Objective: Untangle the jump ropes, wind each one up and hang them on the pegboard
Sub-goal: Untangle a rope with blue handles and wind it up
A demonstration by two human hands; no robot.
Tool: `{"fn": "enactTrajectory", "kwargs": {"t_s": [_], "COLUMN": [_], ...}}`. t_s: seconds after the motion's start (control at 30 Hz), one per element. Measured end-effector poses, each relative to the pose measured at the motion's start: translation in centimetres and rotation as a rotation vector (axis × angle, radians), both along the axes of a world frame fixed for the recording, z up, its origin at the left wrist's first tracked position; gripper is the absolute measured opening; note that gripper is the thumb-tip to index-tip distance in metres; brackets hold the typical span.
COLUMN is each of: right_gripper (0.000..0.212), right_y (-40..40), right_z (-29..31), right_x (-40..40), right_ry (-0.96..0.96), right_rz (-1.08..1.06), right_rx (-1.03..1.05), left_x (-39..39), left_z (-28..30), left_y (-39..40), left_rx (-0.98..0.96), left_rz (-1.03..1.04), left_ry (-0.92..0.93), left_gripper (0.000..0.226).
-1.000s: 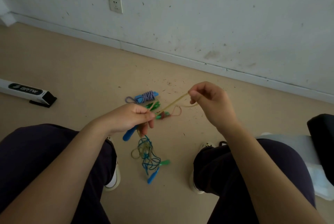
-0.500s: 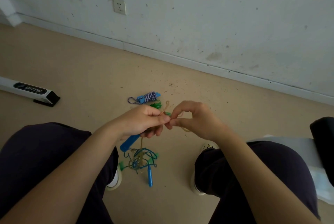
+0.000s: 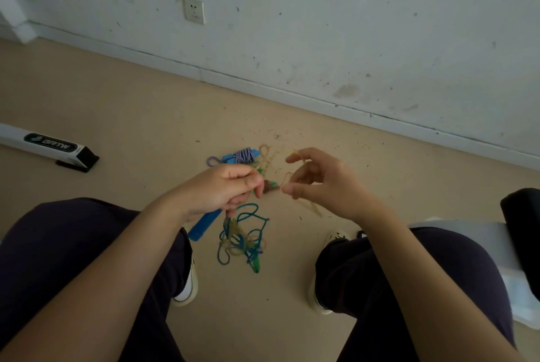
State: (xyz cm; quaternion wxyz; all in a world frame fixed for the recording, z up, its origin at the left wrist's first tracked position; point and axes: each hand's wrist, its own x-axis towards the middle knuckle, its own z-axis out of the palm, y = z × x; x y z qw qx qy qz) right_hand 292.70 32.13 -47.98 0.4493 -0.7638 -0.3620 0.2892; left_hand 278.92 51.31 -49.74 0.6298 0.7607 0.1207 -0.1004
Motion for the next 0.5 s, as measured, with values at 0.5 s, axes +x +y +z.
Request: {"fn": "enactTrajectory", "kwargs": {"t_s": [0.5], "right_gripper": [0.011], "right_y": [1.0], "right_z": [-0.2], "right_x": [-0.6], "right_ry": [-0.161], "right_rz": [-0.132], "right_rx": [0.063], "left_x": [0.5], "left_z": [0.3], "left_y": [-0.7], "left_rx": [-0.061], "left_rz": [-0.034], "left_ry": [0.039], "left_gripper": [0.033]}}
